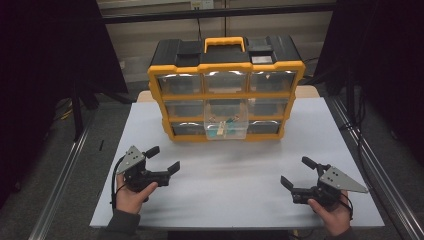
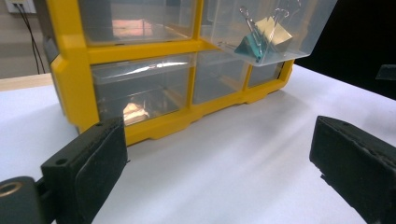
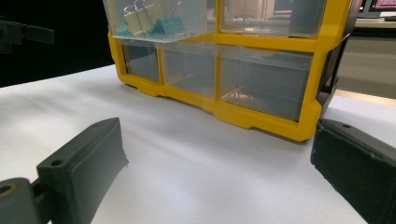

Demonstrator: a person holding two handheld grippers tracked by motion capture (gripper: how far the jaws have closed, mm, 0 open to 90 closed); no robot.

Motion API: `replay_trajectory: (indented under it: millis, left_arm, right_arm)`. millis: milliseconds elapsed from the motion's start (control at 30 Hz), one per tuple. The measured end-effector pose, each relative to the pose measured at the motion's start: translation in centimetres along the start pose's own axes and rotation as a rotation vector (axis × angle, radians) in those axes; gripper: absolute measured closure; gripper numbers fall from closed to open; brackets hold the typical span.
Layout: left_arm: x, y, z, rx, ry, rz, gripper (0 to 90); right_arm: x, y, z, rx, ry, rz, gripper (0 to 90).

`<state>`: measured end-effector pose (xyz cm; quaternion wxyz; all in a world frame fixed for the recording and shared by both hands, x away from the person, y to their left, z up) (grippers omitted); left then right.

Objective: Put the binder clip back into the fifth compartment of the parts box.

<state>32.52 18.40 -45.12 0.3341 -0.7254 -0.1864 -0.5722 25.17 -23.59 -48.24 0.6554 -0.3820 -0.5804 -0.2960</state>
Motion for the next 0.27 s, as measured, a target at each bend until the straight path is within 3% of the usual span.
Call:
replay_trajectory:
  millis: [67,133,167,233,267]
  left_arm:
    - [-0.3,-0.3,0.2,0.015,0.005,-0.001,3.9]
    - [-0.7,-0.5,0.3,-0.014,0.008,-0.003,4.0]
    - [-0.9,-0.6,0.4,0.020,0.005,0.000,4.0]
    - [-1.2,-0.8,0.5,-0.012,0.001,0.000,3.8]
    - [-1.3,-0.9,0.6,0.017,-0.002,0.002,3.5]
  right_arm:
    - [0.0,0.0,0.0,0.001,-0.002,0.000,2.0]
    - [0.0,0.0,0.0,0.002,-0.003,-0.001,2.0]
    - [0.0,0.0,0.0,0.002,-0.002,-0.001,2.0]
    - [0.0,0.0,0.0,-0.001,-0.002,-0.002,2.0]
    - [0.0,0.0,0.0,-0.002,-0.001,0.001,2.1]
Point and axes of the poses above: each handheld gripper's, and its own axes: y roughly forward along the jaws, x roughly out of its top, z roughly to its left, the point moved 6 cm from there along y, roughly forward along the jaws
